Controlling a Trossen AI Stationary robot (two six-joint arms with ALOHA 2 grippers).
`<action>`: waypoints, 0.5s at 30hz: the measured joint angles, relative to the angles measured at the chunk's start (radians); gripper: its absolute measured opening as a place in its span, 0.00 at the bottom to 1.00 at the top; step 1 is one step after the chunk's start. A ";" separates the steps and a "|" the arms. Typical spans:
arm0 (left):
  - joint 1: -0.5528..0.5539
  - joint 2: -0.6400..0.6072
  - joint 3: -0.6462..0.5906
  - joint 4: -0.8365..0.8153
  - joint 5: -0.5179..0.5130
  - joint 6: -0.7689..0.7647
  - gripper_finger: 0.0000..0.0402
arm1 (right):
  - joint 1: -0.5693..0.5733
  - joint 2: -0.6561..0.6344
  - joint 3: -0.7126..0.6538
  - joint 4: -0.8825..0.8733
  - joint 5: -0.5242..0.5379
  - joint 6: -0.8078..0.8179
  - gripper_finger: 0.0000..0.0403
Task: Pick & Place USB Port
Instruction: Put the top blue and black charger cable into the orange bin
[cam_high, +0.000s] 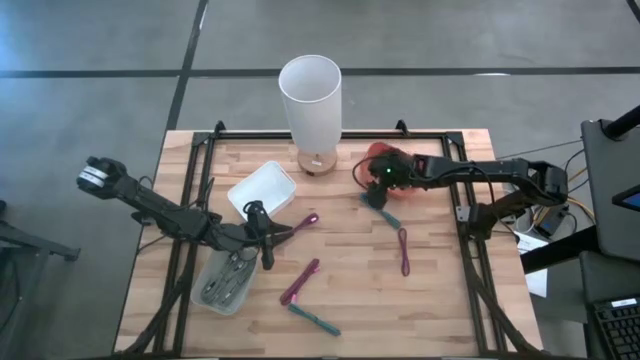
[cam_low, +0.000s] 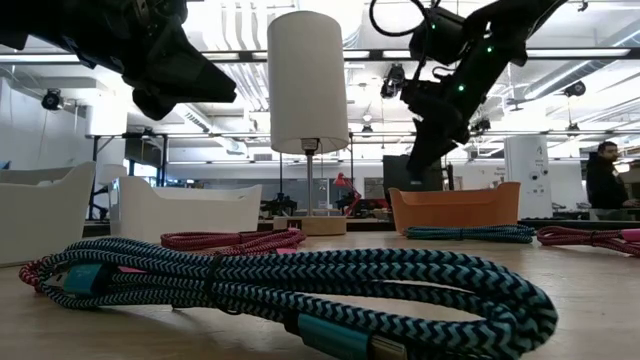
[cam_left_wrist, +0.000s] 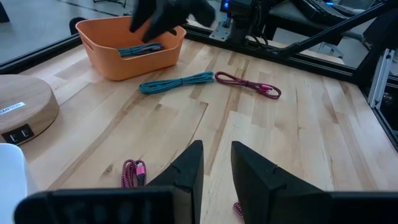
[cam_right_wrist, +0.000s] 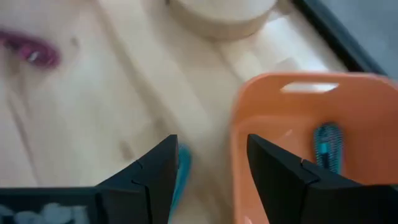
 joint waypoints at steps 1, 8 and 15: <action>0.000 0.000 0.000 0.000 0.000 0.000 0.19 | 0.014 0.003 0.000 -0.014 -0.012 0.000 0.46; 0.000 0.000 0.000 0.000 0.000 0.000 0.19 | 0.114 0.045 -0.002 -0.083 -0.053 0.075 0.46; 0.000 0.000 0.000 0.001 0.000 0.000 0.19 | 0.169 0.100 -0.004 -0.101 -0.045 0.153 0.45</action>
